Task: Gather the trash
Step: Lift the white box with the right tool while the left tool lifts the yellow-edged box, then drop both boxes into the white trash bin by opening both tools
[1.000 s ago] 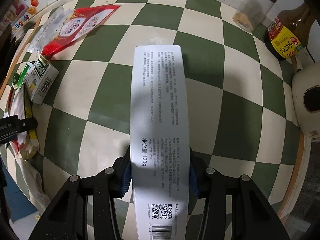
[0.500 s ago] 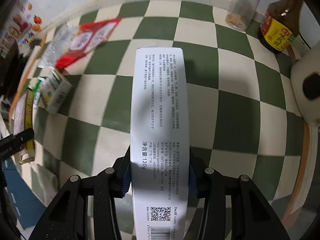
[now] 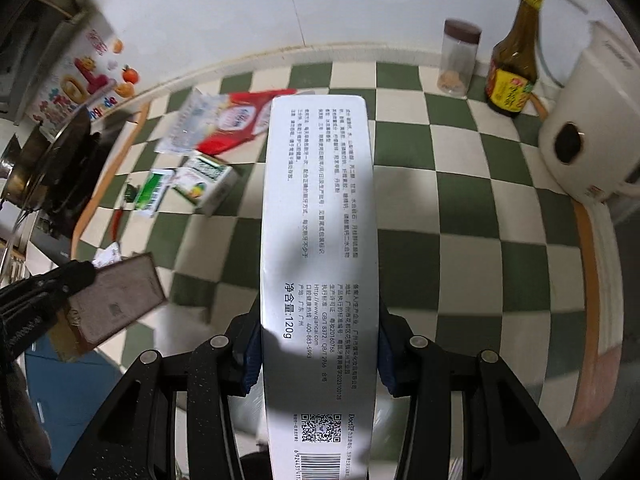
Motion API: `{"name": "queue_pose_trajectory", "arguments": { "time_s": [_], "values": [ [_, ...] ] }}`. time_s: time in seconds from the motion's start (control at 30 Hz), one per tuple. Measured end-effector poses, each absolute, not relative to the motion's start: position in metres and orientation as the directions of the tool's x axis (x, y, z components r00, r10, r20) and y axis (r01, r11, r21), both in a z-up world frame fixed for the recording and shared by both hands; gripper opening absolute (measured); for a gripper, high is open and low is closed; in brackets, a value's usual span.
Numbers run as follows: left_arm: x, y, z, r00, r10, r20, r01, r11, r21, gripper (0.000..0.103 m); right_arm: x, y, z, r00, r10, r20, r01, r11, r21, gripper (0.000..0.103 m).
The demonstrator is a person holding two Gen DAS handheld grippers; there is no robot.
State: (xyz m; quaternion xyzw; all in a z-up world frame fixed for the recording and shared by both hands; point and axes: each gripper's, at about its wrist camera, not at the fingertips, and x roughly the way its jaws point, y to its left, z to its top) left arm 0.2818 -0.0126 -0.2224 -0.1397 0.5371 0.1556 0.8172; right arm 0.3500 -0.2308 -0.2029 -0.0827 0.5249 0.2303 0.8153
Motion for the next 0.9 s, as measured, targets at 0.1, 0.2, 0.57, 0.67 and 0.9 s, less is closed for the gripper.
{"name": "queue_pose_trajectory", "arguments": {
  "time_s": [0.1,0.2,0.57,0.67,0.9],
  "values": [
    [0.256,0.006,-0.225,0.405,0.029,-0.914,-0.402,0.903,-0.149,0.019,0.317,-0.238,-0.198,0.385,0.261,-0.885,-0.415,0.906,0.086,0.048],
    [0.233,0.021,-0.222,0.438,-0.025,-0.899,-0.381,0.9,-0.211,0.019,0.288,-0.254,-0.194,0.414,0.25,-0.875,-0.332,0.937,0.11,0.048],
    [0.119,0.002,-0.225,0.413,-0.119,-0.903,-0.333,0.903,-0.272,0.019,0.147,-0.295,-0.252,0.3,0.295,-0.907,-0.236,0.944,0.229,0.048],
    [0.087,-0.011,-0.257,0.352,-0.136,-0.926,-0.356,0.895,-0.267,0.019,0.108,-0.304,-0.293,0.202,0.308,-0.93,-0.253,0.933,0.254,0.048],
    [0.051,-0.048,-0.401,0.135,-0.196,-0.971,-0.413,0.88,-0.235,0.019,0.057,-0.317,-0.457,-0.058,0.293,-0.954,-0.253,0.92,0.298,0.048]
  ]
}}
